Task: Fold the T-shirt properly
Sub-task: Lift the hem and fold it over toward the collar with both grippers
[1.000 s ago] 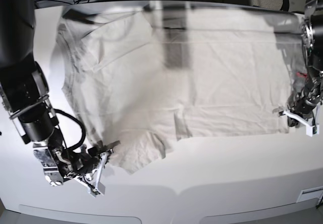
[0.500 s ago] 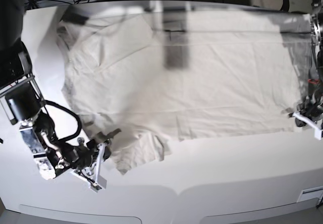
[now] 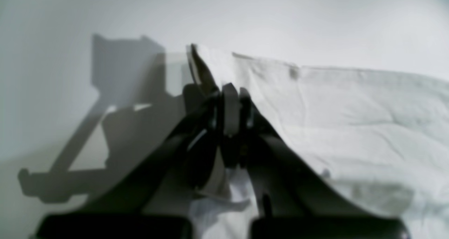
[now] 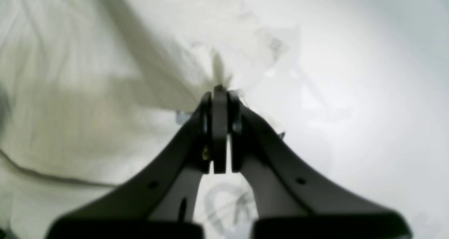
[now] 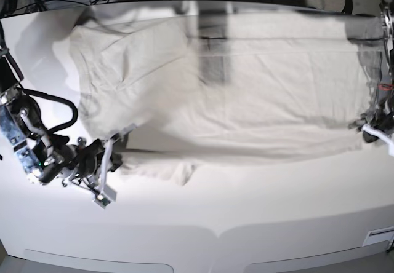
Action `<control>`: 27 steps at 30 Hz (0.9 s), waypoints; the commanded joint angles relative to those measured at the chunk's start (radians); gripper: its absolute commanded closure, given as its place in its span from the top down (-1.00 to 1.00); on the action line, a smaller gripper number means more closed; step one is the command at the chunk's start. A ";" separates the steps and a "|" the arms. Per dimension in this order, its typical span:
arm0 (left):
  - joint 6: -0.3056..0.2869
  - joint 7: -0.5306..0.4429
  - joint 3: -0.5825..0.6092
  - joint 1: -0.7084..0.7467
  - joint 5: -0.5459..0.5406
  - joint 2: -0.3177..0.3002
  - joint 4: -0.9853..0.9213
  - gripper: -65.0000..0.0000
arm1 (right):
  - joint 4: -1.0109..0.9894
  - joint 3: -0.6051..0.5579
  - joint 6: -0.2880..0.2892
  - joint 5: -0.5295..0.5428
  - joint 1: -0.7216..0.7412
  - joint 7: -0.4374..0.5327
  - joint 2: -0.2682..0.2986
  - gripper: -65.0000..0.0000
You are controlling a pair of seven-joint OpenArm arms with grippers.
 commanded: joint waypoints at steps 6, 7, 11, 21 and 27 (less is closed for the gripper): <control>0.050 0.010 -0.021 0.164 -0.021 -0.036 0.314 -1.00 | 0.117 0.056 -0.037 -0.022 -0.058 -0.013 0.051 -1.00; 0.087 0.010 -0.035 0.192 -0.021 -0.036 0.356 -1.00 | 0.127 0.075 -0.038 -0.021 -0.078 -0.022 0.053 -1.00; 0.117 0.020 -0.139 0.289 -0.012 -0.036 0.484 -1.00 | 0.155 0.167 -0.038 -0.021 -0.174 -0.024 0.064 -1.00; 0.116 0.097 -0.304 0.437 0.005 -0.036 0.638 -1.00 | 0.164 0.321 0.026 0.008 -0.341 -0.022 0.068 -1.00; 0.116 0.115 -0.305 0.481 0.040 -0.036 0.648 -1.00 | 0.164 0.321 0.028 0.002 -0.380 -0.036 0.076 -1.00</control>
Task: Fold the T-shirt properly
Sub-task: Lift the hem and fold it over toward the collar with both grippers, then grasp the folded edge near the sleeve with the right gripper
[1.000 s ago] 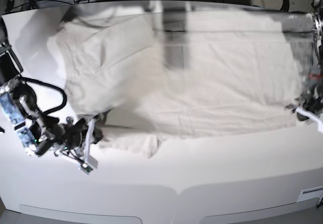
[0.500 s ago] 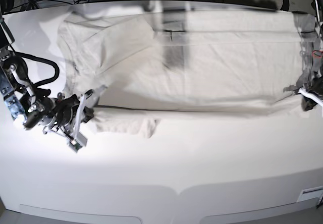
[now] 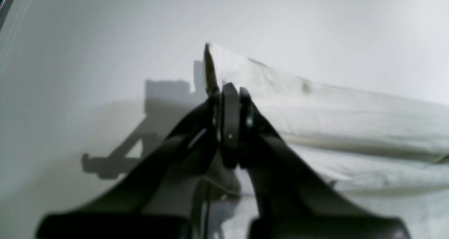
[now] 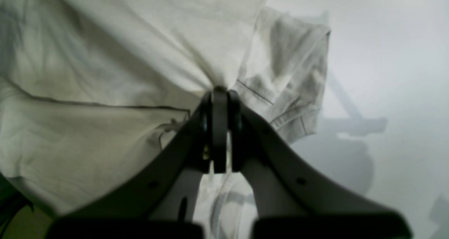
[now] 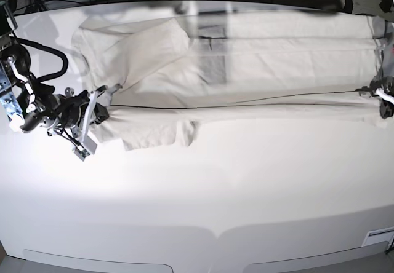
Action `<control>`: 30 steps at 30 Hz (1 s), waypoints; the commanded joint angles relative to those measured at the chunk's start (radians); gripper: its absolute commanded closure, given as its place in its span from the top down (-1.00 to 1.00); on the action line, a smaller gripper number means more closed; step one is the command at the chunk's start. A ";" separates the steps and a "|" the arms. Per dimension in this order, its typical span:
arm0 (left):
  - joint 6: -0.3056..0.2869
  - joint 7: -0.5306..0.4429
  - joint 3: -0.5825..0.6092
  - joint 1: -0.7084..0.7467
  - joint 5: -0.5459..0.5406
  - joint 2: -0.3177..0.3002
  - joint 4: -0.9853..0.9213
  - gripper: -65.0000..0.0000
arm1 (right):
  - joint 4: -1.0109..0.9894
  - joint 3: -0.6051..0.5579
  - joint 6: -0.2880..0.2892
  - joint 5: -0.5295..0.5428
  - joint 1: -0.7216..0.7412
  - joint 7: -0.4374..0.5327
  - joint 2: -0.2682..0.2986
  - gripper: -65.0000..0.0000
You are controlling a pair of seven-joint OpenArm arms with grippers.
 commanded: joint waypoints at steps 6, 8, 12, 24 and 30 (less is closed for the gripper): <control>0.008 0.007 -0.013 -0.003 -0.007 -0.026 0.018 -1.00 | 0.045 0.014 0.002 0.005 0.014 -0.043 0.080 -1.00; 0.008 0.014 -0.013 -0.003 -0.008 -0.026 0.018 -1.00 | 0.074 0.014 0.002 0.007 0.005 -0.055 0.105 -1.00; 0.008 0.060 -0.013 -0.003 -0.008 -0.026 0.019 -1.00 | 0.131 0.014 -0.004 0.000 -0.040 -0.070 0.132 -1.00; 0.009 0.000 -0.096 0.196 -0.008 -0.025 0.186 -1.00 | 0.150 0.181 -0.011 0.028 -0.251 -0.063 0.122 -1.00; 0.008 -0.032 -0.131 0.246 -0.008 -0.022 0.231 -1.00 | 0.153 0.325 0.035 0.039 -0.362 -0.052 0.062 -1.00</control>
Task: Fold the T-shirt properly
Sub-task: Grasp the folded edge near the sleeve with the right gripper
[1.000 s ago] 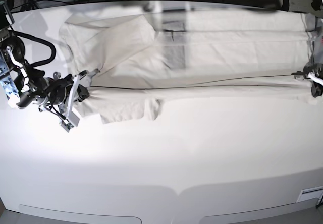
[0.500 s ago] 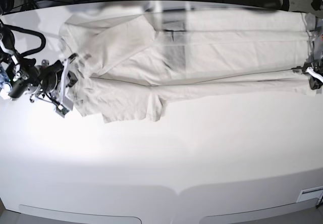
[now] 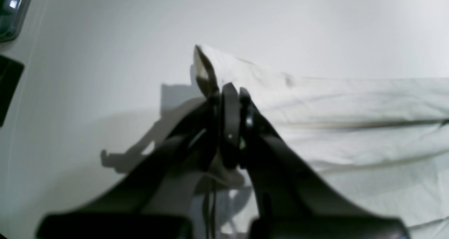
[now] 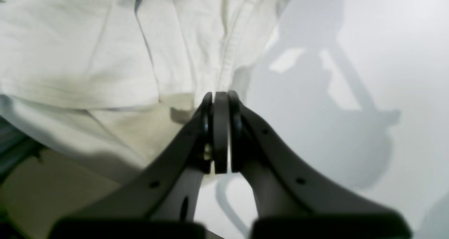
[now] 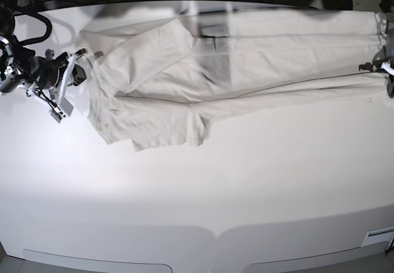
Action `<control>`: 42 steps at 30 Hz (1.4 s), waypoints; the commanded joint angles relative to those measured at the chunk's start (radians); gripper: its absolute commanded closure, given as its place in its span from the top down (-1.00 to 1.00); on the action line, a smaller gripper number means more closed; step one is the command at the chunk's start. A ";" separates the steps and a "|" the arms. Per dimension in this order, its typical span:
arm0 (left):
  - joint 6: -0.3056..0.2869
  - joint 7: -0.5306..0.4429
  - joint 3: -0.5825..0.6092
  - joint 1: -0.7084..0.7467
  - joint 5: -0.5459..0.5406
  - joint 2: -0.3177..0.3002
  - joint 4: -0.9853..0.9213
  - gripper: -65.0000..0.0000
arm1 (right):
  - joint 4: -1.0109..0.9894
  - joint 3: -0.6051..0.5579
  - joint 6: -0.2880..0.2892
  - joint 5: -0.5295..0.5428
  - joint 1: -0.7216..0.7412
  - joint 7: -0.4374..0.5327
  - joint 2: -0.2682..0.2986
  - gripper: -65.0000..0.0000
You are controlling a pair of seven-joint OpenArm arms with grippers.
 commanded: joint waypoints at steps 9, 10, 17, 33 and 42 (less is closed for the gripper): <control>0.006 -0.077 -0.013 -0.006 -0.006 0.032 0.018 -1.00 | 0.014 0.057 0.008 0.008 0.045 0.224 -0.053 -0.36; 0.005 -0.077 -0.013 -0.006 -0.006 0.045 0.018 -1.00 | 0.011 0.057 0.008 0.018 0.061 0.219 -0.066 -0.26; -0.002 -0.112 -0.013 -0.006 0.061 0.109 0.018 -1.00 | -0.100 0.053 -0.022 0.169 0.185 0.153 -0.154 -0.23; -0.010 -0.132 -0.013 -0.006 0.075 0.121 0.018 -1.00 | -0.173 -0.476 -0.018 -0.156 0.459 0.136 -0.151 -0.23; -0.009 -0.132 -0.013 -0.006 0.075 0.121 0.018 -1.00 | -0.145 -0.748 -0.054 -0.256 0.601 0.127 -0.141 -0.23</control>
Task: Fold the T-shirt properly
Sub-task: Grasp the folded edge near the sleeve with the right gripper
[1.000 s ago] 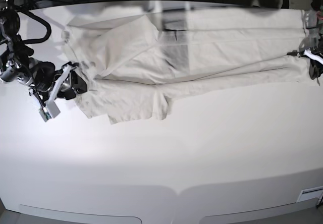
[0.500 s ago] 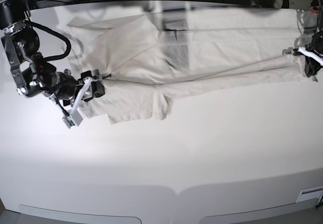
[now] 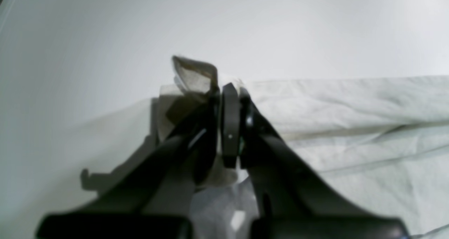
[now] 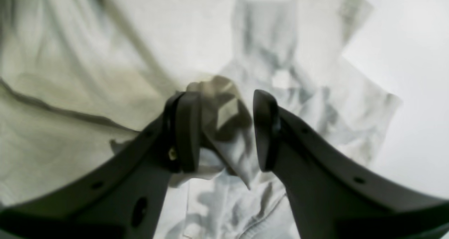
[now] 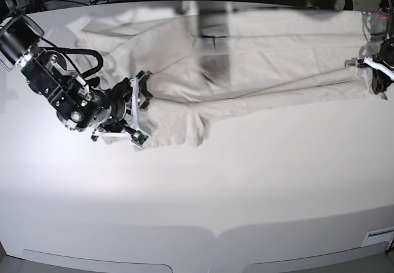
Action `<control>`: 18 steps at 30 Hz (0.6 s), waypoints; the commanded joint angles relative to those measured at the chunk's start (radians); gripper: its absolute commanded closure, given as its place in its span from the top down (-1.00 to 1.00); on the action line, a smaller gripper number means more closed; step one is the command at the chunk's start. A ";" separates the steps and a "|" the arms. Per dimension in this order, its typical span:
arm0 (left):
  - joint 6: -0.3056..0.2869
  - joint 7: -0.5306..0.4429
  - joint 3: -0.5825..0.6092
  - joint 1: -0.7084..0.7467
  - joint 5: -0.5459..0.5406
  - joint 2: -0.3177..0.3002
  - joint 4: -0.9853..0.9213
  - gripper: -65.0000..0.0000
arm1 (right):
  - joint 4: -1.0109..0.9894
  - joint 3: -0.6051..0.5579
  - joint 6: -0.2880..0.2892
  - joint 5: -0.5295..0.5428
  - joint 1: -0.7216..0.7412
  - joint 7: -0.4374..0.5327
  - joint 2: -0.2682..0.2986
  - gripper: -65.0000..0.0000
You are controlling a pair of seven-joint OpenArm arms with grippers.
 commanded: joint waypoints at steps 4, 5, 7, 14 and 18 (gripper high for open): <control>-0.002 -0.027 -0.011 -0.003 -0.008 -0.019 0.017 -1.00 | 0.056 -0.020 -0.013 -0.013 0.050 0.006 0.013 -0.23; -0.002 -0.027 -0.011 -0.003 -0.008 -0.019 0.017 -1.00 | 0.064 -0.021 -0.015 -0.012 0.050 0.007 0.015 -0.23; -0.002 -0.027 -0.011 -0.003 -0.008 -0.019 0.017 -1.00 | 0.076 -0.021 -0.015 -0.010 0.049 0.006 0.026 -0.23; -0.002 -0.028 -0.011 -0.005 -0.008 -0.019 0.017 -1.00 | 0.144 -0.021 -0.015 0.029 0.035 -0.010 0.108 -0.23; -0.002 -0.031 -0.011 -0.006 -0.010 -0.019 0.017 -1.00 | 0.145 -0.021 -0.015 0.008 0.011 -0.004 0.144 -0.23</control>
